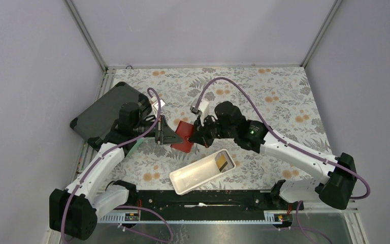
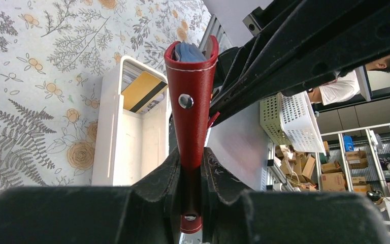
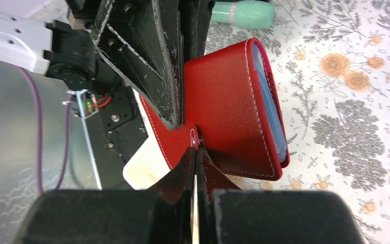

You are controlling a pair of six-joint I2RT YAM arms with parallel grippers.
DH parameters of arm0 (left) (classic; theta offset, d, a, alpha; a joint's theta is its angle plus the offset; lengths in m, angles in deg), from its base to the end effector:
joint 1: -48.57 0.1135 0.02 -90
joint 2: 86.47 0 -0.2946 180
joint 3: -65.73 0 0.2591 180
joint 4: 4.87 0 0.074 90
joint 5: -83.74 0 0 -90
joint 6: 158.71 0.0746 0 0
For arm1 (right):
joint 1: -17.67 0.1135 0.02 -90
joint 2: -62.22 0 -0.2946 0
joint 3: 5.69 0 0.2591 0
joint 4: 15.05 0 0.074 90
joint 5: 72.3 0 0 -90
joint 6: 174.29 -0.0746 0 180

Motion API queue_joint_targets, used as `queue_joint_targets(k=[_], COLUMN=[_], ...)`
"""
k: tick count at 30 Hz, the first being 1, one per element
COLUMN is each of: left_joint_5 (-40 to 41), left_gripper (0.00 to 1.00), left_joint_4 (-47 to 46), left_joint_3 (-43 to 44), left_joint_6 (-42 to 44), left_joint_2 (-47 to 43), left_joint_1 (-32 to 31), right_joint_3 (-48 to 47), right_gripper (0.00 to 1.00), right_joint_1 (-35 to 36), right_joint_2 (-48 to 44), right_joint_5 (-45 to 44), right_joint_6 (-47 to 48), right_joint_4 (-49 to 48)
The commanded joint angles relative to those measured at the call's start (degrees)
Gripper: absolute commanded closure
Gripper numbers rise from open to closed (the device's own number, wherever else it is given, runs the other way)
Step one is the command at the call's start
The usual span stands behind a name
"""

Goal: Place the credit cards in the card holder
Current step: Open the card holder at the center of the board.

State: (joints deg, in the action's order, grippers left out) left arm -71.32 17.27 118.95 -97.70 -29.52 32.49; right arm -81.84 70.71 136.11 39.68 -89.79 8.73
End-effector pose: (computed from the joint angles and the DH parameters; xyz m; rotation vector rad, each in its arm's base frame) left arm 0.1857 -0.1239 0.2976 0.5569 2.0322 -1.6225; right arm 0.1763 0.2808 0.3542 -1.0734 1.7655 1.0287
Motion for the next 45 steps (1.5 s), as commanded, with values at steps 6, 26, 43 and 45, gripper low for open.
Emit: queue_joint_targets(k=[6,26,43,45], left_joint_5=[1.7,5.8,27.1,29.3], left_gripper=[1.0,1.0,1.0,1.0], left_joint_4=[-4.0,-1.1,1.1,1.3], left_joint_3=[1.9,2.0,-0.3,-0.6], left_joint_6=[-0.8,-0.1,1.3,1.4], left_joint_2=[0.9,2.4,-9.6,-11.0], left_joint_1=[1.9,7.2,7.7,7.6], right_joint_3=[-4.6,-6.0,-0.9,-0.1], right_gripper=[1.0,0.98,0.37,0.39], right_joint_1=[8.2,16.2,4.3,3.9], right_joint_2=[3.1,3.5,-1.8,-1.2], right_joint_5=[-11.3,-31.1,-24.6,-20.4], right_joint_6=[5.2,9.7,-21.7,-27.0], right_joint_4=[4.5,4.3,-9.5,-14.9])
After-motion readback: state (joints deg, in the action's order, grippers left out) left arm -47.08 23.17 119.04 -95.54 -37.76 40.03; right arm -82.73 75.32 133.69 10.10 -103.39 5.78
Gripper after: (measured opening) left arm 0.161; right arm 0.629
